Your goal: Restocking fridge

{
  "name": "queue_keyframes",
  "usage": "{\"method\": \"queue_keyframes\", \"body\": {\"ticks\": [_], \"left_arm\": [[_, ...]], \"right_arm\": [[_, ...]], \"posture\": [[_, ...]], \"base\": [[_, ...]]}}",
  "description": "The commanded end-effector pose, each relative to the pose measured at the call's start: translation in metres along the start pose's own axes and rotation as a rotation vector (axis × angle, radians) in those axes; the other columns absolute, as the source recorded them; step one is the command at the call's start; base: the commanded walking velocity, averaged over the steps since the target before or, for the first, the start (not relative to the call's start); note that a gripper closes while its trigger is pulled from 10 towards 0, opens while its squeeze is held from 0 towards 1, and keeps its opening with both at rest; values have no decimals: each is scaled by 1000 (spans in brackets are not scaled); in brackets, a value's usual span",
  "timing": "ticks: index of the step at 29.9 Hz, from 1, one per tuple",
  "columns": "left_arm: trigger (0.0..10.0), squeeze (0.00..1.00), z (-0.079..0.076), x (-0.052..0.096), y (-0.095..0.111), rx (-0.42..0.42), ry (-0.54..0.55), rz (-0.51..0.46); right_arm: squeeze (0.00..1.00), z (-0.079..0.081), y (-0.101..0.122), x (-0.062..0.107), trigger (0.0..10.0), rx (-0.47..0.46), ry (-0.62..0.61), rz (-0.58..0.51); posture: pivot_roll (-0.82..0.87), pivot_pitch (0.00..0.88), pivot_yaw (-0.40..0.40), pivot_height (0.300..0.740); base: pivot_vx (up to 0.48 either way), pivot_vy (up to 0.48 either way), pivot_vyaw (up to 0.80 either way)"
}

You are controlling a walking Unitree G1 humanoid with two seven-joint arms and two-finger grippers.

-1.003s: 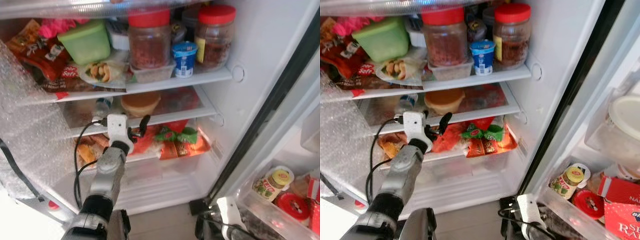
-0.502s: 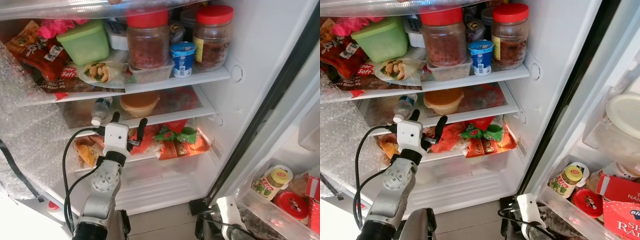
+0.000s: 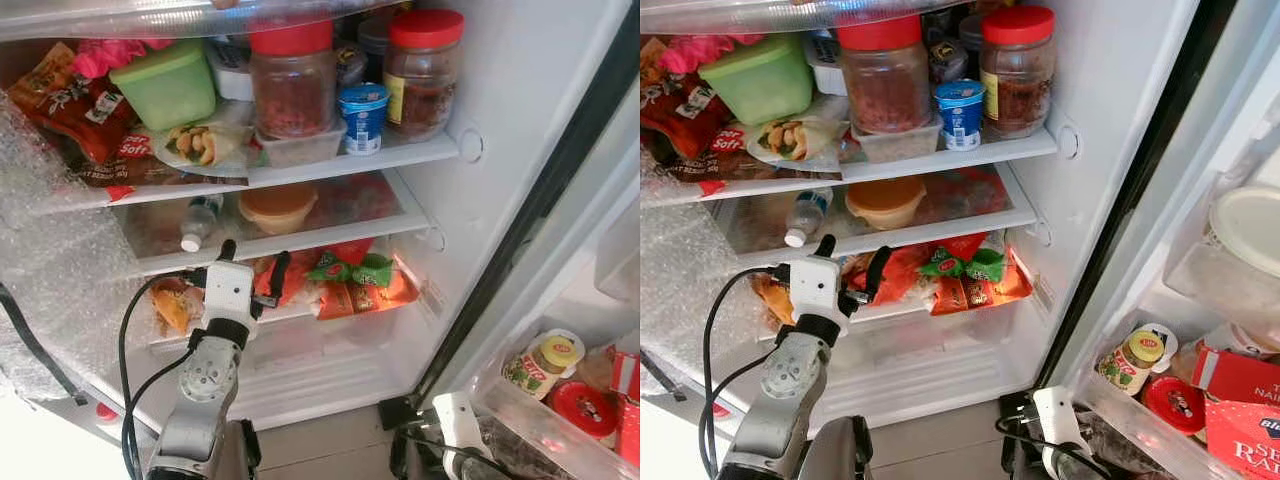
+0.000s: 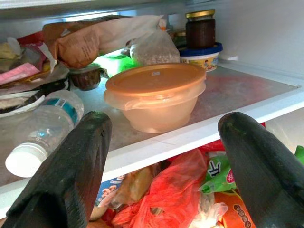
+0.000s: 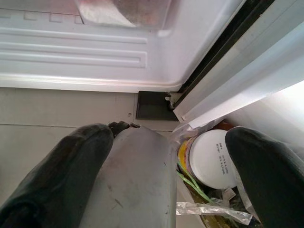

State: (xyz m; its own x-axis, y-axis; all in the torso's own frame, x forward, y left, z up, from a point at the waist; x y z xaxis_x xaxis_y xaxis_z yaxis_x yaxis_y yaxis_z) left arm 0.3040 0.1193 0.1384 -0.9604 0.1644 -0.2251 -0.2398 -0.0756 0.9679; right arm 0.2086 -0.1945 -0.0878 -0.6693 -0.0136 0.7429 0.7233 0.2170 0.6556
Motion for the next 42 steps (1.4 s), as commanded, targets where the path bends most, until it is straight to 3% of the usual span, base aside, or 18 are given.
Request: {"method": "queue_keyframes", "body": {"ticks": [1, 18, 42], "left_arm": [[10000, 0, 1, 2, 0, -23, 5, 11], [10000, 0, 3, 5, -2, -22, 19, 30], [10000, 0, 5, 5, -4, -29, 32, 42]], "right_arm": [[0, 22, -57, 15, 10000, -3, 70, 208], [0, 22, -56, 15, 10000, -6, 71, 208], [0, 22, -56, 14, 10000, -1, 78, 206]], "posture": [[-50, 76, 45, 563], [-45, 73, 44, 563], [-46, 66, 43, 563]], "base": [[-270, 0, 0], [-297, 0, 0], [-419, 0, 0]]}}
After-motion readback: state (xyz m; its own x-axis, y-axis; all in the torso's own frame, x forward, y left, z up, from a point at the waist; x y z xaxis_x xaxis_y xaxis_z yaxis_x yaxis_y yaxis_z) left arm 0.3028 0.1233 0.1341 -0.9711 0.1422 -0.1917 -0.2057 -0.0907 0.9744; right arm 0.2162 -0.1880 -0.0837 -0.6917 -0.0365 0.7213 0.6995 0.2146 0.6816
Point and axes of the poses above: a point about 5 cm out from each wrist's last joint towards the gripper, its own x axis pointing back from the gripper into the wrist, its own y axis along the axis of the wrist's last joint, z = x × y, the point moved 2 cm from there along -x, pointing out of the wrist towards the gripper
